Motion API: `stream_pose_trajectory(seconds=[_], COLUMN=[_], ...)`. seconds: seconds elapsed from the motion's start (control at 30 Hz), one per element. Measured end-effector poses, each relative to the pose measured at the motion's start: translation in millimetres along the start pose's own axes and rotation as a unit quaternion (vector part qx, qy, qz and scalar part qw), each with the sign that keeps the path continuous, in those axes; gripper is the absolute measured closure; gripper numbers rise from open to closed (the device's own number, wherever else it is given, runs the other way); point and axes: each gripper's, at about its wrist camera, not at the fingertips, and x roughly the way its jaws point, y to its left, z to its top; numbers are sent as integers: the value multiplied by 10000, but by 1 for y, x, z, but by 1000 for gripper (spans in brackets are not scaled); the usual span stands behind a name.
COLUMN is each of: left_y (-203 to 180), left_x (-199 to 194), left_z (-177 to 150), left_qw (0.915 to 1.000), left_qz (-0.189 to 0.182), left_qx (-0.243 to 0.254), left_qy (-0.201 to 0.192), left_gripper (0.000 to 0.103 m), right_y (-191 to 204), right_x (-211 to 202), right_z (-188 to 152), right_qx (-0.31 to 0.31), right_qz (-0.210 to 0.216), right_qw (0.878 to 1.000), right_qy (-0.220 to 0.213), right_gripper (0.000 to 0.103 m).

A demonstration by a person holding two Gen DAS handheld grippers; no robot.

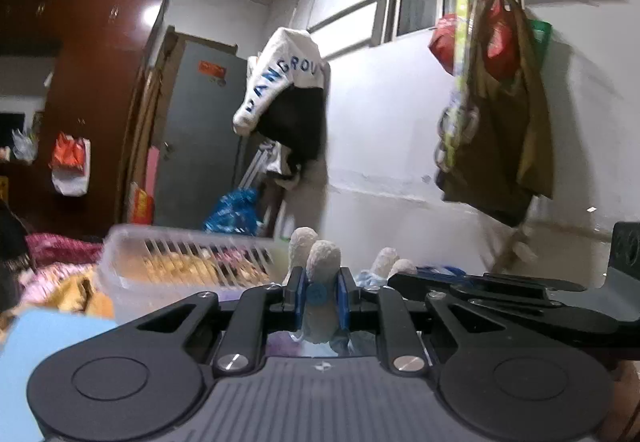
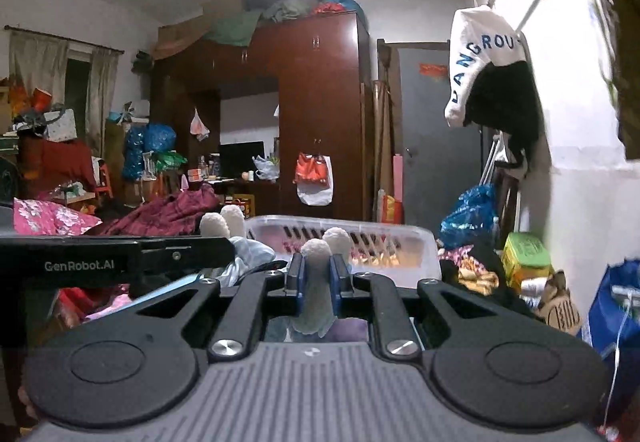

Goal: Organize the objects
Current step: 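Lift the white gloves over the basket and open both grippers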

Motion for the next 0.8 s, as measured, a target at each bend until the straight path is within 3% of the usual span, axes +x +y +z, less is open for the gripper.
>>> stream_pose_trajectory(seconds=[0.4, 0.6, 0.8], left_y=[42, 66, 87], left_x=[74, 116, 148], left_z=[65, 66, 43], left_qw=[9992, 9962, 9897], left_qz=[359, 675, 923], left_qx=[-43, -162, -315], left_qy=[170, 535, 1052], left_gripper=[83, 83, 83], right_y=[-21, -22, -24], right_x=[89, 117, 151], right_z=[48, 43, 17], right_qx=[176, 101, 165], right_qz=[57, -83, -210], right_qw=[9992, 9982, 9943], right_qy=[354, 577, 1033], right_gripper=[89, 89, 89])
